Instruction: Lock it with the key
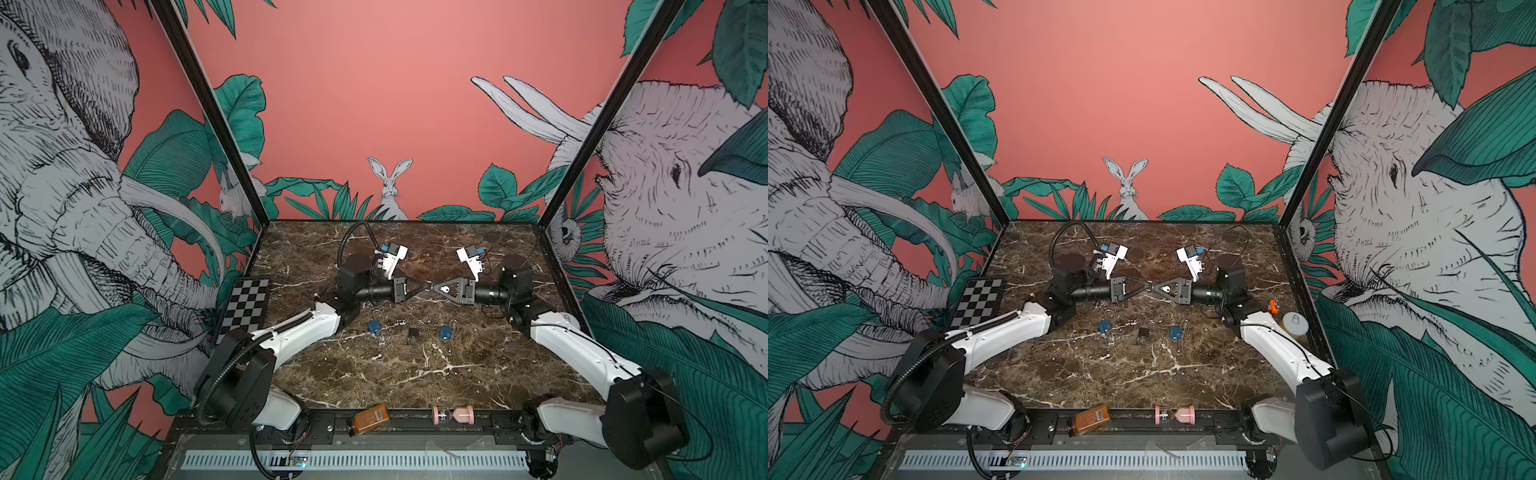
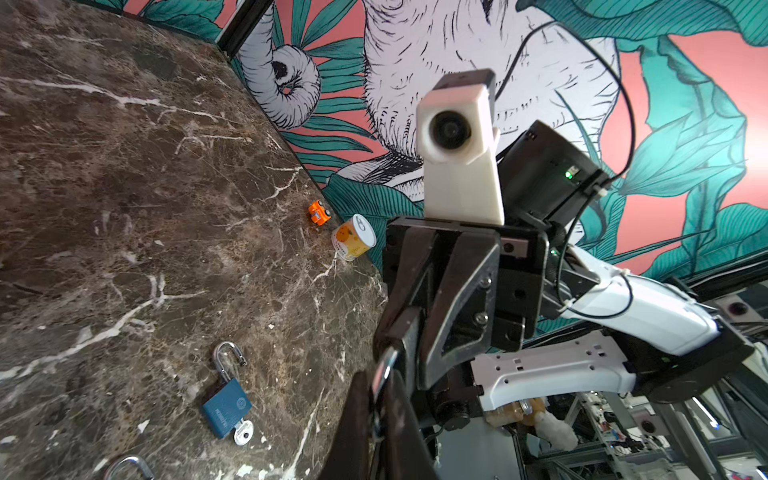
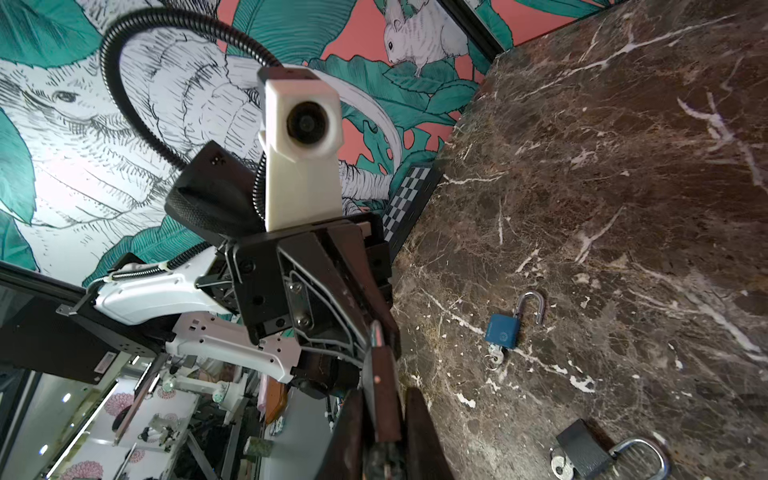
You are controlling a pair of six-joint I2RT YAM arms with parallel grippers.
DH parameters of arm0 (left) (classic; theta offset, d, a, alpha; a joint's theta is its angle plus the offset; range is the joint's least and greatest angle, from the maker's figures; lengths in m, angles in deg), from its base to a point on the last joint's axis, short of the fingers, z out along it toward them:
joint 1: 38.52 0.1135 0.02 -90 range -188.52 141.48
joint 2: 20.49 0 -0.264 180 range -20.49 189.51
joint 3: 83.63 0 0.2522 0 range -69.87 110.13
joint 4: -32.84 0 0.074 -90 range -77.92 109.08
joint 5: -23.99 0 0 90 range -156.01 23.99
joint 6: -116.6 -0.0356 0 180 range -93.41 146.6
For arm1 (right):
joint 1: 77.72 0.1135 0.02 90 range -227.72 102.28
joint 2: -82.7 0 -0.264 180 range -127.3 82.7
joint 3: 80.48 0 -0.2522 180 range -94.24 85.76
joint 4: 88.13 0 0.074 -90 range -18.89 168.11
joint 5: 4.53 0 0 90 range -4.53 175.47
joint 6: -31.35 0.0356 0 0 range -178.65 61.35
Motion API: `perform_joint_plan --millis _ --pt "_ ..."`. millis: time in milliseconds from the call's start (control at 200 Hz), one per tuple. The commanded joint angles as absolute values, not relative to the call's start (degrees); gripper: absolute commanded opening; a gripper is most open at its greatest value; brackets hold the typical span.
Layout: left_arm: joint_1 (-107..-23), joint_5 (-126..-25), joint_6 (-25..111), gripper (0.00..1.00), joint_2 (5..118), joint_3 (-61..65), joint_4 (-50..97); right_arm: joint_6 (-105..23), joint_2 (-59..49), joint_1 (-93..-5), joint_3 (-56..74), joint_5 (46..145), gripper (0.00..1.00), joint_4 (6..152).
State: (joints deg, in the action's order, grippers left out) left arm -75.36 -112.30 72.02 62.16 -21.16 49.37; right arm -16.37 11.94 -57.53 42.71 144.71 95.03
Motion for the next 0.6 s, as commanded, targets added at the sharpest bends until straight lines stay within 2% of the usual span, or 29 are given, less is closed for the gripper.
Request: perform_joint_plan --millis 0,305,500,590 --pt "-75.75 -115.46 75.15 0.0 61.42 -20.76 59.47 -13.63 12.95 -57.58 44.13 140.75 0.17 98.33" --pt "-75.61 -114.61 72.06 0.0 60.68 -19.61 54.51 -12.07 13.79 -57.81 45.09 141.0 0.25 100.91" --pt "-75.35 -113.32 72.12 0.0 61.13 -20.39 54.63 -11.89 14.03 -58.03 45.56 140.85 0.24 101.74" --pt "-75.06 -113.28 72.13 0.0 61.26 -20.74 54.65 -11.57 14.22 -58.12 45.98 141.14 0.18 102.72"
